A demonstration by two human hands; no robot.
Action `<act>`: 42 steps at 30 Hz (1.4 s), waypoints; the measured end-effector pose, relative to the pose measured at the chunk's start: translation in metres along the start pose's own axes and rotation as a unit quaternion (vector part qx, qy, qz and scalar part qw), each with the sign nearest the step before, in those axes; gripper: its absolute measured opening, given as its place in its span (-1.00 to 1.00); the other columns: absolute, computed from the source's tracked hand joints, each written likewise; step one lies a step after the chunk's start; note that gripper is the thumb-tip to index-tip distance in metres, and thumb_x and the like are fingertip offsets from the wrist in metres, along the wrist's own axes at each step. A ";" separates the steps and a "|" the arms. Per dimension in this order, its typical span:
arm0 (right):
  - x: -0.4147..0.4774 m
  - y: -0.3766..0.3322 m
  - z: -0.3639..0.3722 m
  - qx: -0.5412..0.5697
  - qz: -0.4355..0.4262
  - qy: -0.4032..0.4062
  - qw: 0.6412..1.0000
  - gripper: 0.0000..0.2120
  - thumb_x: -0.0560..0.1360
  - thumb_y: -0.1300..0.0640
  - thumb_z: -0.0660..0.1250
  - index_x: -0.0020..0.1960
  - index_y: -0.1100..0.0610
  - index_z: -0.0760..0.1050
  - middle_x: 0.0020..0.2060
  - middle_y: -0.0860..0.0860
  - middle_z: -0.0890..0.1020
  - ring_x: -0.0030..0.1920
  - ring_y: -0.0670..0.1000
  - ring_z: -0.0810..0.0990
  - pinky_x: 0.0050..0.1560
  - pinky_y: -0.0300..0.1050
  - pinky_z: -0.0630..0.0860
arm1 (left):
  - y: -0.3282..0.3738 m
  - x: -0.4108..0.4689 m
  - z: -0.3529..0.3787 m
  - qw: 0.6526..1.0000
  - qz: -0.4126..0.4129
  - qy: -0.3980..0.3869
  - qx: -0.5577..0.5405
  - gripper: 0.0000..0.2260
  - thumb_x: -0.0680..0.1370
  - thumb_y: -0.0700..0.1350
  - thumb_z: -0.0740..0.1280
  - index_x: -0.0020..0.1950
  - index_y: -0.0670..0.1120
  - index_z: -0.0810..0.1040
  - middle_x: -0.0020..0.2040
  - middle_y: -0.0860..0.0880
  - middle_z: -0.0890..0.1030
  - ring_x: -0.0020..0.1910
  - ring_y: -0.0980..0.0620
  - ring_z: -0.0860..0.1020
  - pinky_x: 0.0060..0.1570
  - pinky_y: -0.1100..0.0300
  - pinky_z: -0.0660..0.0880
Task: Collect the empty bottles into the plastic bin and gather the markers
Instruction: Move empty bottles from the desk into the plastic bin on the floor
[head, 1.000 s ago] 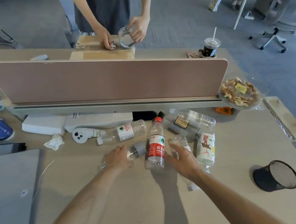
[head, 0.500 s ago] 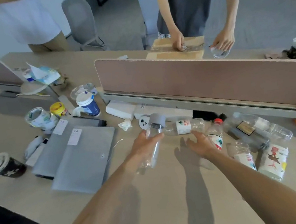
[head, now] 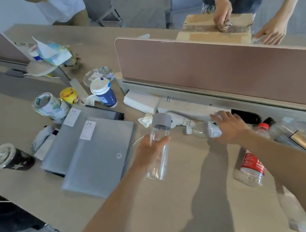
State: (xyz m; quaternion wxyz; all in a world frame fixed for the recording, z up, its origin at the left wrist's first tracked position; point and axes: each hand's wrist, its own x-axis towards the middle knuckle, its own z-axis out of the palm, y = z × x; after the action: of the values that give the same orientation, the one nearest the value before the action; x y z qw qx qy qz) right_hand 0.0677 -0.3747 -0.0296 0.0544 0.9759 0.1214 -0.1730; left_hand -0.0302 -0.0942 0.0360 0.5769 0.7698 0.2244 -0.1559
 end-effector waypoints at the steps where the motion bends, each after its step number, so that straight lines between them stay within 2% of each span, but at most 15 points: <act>1: 0.004 -0.001 0.004 -0.018 -0.008 0.006 1.000 -0.09 0.34 -0.35 0.37 0.52 0.03 0.13 0.44 0.07 0.22 0.43 0.14 0.25 0.40 0.10 0.30 | -0.001 0.001 -0.002 1.000 -0.006 0.000 -0.001 -0.72 0.47 0.06 0.42 0.05 -0.07 0.52 -0.17 0.01 0.53 -0.26 0.00 0.52 -0.29 0.19 0.48; 5: 0.001 -0.007 0.015 -0.095 -0.001 0.034 0.995 -0.34 0.36 -0.14 0.42 0.37 0.07 0.34 0.30 0.06 0.22 0.29 0.10 0.29 0.27 -0.01 0.40 | -0.003 0.003 -0.008 1.000 -0.016 0.001 -0.006 -0.76 0.47 0.06 0.43 0.00 -0.05 0.51 -0.21 -0.06 0.52 -0.29 0.00 0.51 -0.36 0.20 0.46; 8: -0.009 -0.014 0.014 -0.092 0.001 0.041 0.995 -0.30 0.34 -0.25 0.41 0.33 0.13 0.42 0.25 0.08 0.29 0.25 0.09 0.32 0.27 -0.04 0.38 | 0.003 -0.004 -0.011 1.000 -0.018 -0.002 -0.016 -0.64 0.46 0.07 0.44 0.14 -0.09 0.51 -0.20 -0.04 0.51 -0.30 0.04 0.50 -0.40 0.23 0.45; 13: -0.046 -0.049 -0.032 0.204 0.038 0.060 0.976 -0.10 0.13 -0.50 0.34 0.24 0.11 0.41 0.13 0.02 0.48 0.16 0.10 0.49 0.13 0.02 0.48 | 0.013 -0.017 -0.017 1.000 0.003 -0.001 -0.019 -0.45 0.37 0.19 0.45 0.24 -0.09 0.50 -0.17 -0.03 0.54 -0.28 0.06 0.53 -0.38 0.20 0.48; 16: -0.066 -0.062 -0.052 0.387 0.092 0.050 0.916 -0.24 0.11 -0.37 0.34 0.15 0.06 0.37 -0.04 -0.01 0.59 -0.03 0.08 0.59 -0.06 0.02 0.57 | 0.025 -0.028 -0.017 1.000 0.016 -0.002 -0.021 -0.60 0.46 0.12 0.42 0.17 -0.09 0.53 -0.06 -0.08 0.58 -0.20 0.02 0.56 -0.31 0.14 0.53; 19: -0.090 -0.071 -0.063 0.570 0.142 0.095 0.804 -0.48 0.24 -0.21 0.46 0.07 0.03 0.46 -0.14 -0.01 0.67 -0.13 0.02 0.66 -0.10 0.03 0.63 | 0.037 -0.033 -0.012 0.998 0.041 -0.016 -0.038 -0.68 0.50 0.12 0.40 0.09 -0.09 0.58 -0.04 -0.10 0.61 -0.18 0.00 0.58 -0.24 0.11 0.58; 22: -0.122 -0.076 -0.073 0.685 0.153 0.108 0.704 -0.57 0.37 -0.11 0.49 0.14 0.06 0.51 -0.11 0.02 0.71 -0.13 -0.01 0.70 -0.25 -0.11 0.63 | 0.047 -0.035 -0.002 0.996 0.054 -0.063 -0.032 -0.57 0.48 0.16 0.40 0.20 -0.10 0.56 0.02 -0.07 0.64 -0.13 0.00 0.62 -0.35 0.17 0.57; 24: -0.148 -0.075 -0.077 0.710 0.151 0.126 0.677 -0.64 0.43 -0.05 0.46 0.16 0.09 0.54 -0.10 0.05 0.70 -0.15 -0.03 0.69 -0.30 -0.20 0.60 | 0.053 -0.037 0.006 0.992 0.060 -0.108 -0.021 -0.58 0.48 0.17 0.40 0.20 -0.08 0.55 0.05 -0.07 0.63 -0.07 -0.02 0.62 -0.30 0.16 0.55; 27: -0.185 -0.073 -0.077 0.730 0.176 0.173 0.637 -0.66 0.47 0.00 0.43 0.16 0.16 0.56 -0.11 0.09 0.71 -0.17 0.01 0.69 -0.26 -0.15 0.62 | 0.061 -0.041 0.025 0.982 0.070 -0.173 0.007 -0.54 0.46 0.24 0.39 0.19 -0.06 0.56 0.09 -0.05 0.65 -0.04 -0.02 0.64 -0.18 0.14 0.57; 30: -0.232 -0.074 -0.065 0.732 0.233 0.229 0.598 -0.63 0.45 -0.04 0.44 0.14 0.17 0.56 -0.13 0.08 0.72 -0.17 0.03 0.70 -0.27 -0.15 0.60 | 0.063 -0.059 0.064 0.961 0.106 -0.253 0.047 -0.54 0.46 0.25 0.39 0.19 -0.05 0.56 0.04 -0.01 0.65 -0.10 0.06 0.63 -0.23 0.22 0.57; 32: -0.274 -0.075 -0.052 0.728 0.283 0.278 0.560 -0.62 0.41 -0.05 0.46 0.10 0.18 0.59 -0.16 0.08 0.71 -0.19 0.03 0.70 -0.27 -0.14 0.58 | 0.058 -0.081 0.097 0.938 0.124 -0.317 0.065 -0.63 0.47 0.22 0.40 0.10 -0.01 0.59 0.01 -0.03 0.66 -0.04 -0.01 0.63 -0.05 0.05 0.62; 34: -0.320 -0.079 -0.035 0.716 0.343 0.322 0.516 -0.57 0.35 -0.09 0.46 0.09 0.18 0.60 -0.16 0.11 0.72 -0.19 0.06 0.69 -0.25 -0.08 0.60 | 0.050 -0.114 0.130 0.913 0.124 -0.379 0.082 -0.44 0.37 0.31 0.44 0.21 -0.03 0.56 0.12 -0.08 0.65 0.04 -0.09 0.64 0.03 -0.13 0.61; 36: -0.371 -0.087 -0.015 0.705 0.395 0.359 0.467 -0.66 0.42 -0.06 0.44 0.06 0.16 0.62 -0.18 0.08 0.71 -0.21 0.04 0.68 -0.20 -0.07 0.61 | 0.036 -0.150 0.162 0.886 0.120 -0.435 0.106 -0.29 0.34 0.34 0.44 0.33 -0.06 0.43 0.21 -0.07 0.60 0.07 -0.07 0.61 -0.06 -0.05 0.63; 39: -0.450 -0.107 0.018 0.692 0.463 0.397 0.387 -0.84 0.48 0.00 0.42 -0.04 0.07 0.61 -0.20 0.03 0.69 -0.20 0.00 0.67 -0.13 -0.06 0.61 | 0.007 -0.211 0.201 0.835 0.114 -0.518 0.149 -0.52 0.53 0.11 0.39 0.32 -0.07 0.32 0.19 -0.12 0.58 0.01 -0.10 0.60 -0.17 0.05 0.60; 42: -0.529 -0.126 0.052 0.650 0.531 0.430 0.332 -0.87 0.47 -0.02 0.41 -0.03 -0.01 0.57 -0.13 -0.01 0.69 -0.09 0.00 0.67 -0.02 -0.02 0.61 | -0.025 -0.273 0.230 0.781 0.123 -0.576 0.207 -0.56 0.53 0.10 0.39 0.27 -0.12 0.39 0.14 -0.14 0.60 -0.05 -0.09 0.60 -0.18 0.05 0.57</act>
State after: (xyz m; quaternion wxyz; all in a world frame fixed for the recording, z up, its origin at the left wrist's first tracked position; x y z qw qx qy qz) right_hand -0.4633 -0.3763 0.0999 -0.5765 0.4987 -0.5669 0.3124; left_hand -0.2716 -0.3539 0.0862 0.4398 0.6586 -0.2837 -0.5406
